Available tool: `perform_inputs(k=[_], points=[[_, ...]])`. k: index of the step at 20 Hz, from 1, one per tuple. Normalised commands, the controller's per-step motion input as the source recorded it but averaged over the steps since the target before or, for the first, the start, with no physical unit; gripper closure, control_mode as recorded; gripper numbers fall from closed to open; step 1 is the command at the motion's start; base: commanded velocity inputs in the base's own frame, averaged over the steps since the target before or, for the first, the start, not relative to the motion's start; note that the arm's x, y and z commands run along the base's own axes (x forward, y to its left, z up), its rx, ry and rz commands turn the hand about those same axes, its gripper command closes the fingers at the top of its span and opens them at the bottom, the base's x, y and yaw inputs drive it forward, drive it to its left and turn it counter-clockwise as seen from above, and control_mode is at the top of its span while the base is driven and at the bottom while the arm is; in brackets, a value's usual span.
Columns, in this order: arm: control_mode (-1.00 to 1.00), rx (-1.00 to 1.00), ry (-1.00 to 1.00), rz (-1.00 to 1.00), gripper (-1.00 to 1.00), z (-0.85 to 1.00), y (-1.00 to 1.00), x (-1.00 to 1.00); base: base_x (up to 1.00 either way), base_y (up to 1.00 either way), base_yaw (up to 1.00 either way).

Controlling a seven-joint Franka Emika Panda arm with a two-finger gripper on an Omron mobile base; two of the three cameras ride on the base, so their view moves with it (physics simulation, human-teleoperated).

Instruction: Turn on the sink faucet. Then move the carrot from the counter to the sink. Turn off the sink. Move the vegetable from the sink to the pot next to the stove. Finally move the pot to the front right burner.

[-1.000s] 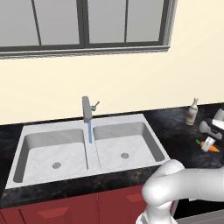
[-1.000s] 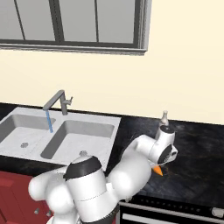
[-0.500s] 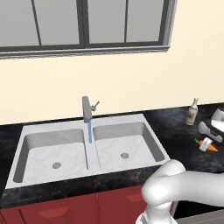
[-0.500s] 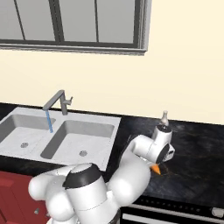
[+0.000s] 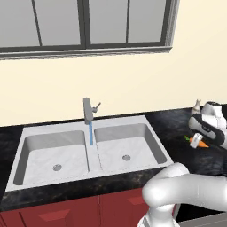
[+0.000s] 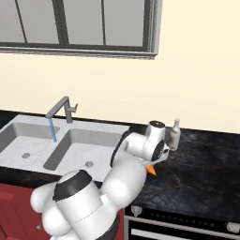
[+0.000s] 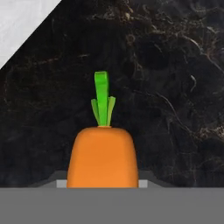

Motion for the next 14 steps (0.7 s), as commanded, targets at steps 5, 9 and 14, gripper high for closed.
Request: perform_inputs(k=[5, 9, 14], points=[[-1.0, 0.0, 0.05, 0.09, 1.0, 0.2, 0.88, 0.4, 0.0, 0.0, 0.0], [-1.0, 0.0, 0.04, 0.09, 1.0, 0.01, 0.83, 0.56, 0.0, 0.0, 0.0], [-1.0, 0.0, 0.04, 0.09, 1.0, 0.0, 0.81, 0.6, 0.0, 0.0, 0.0]])
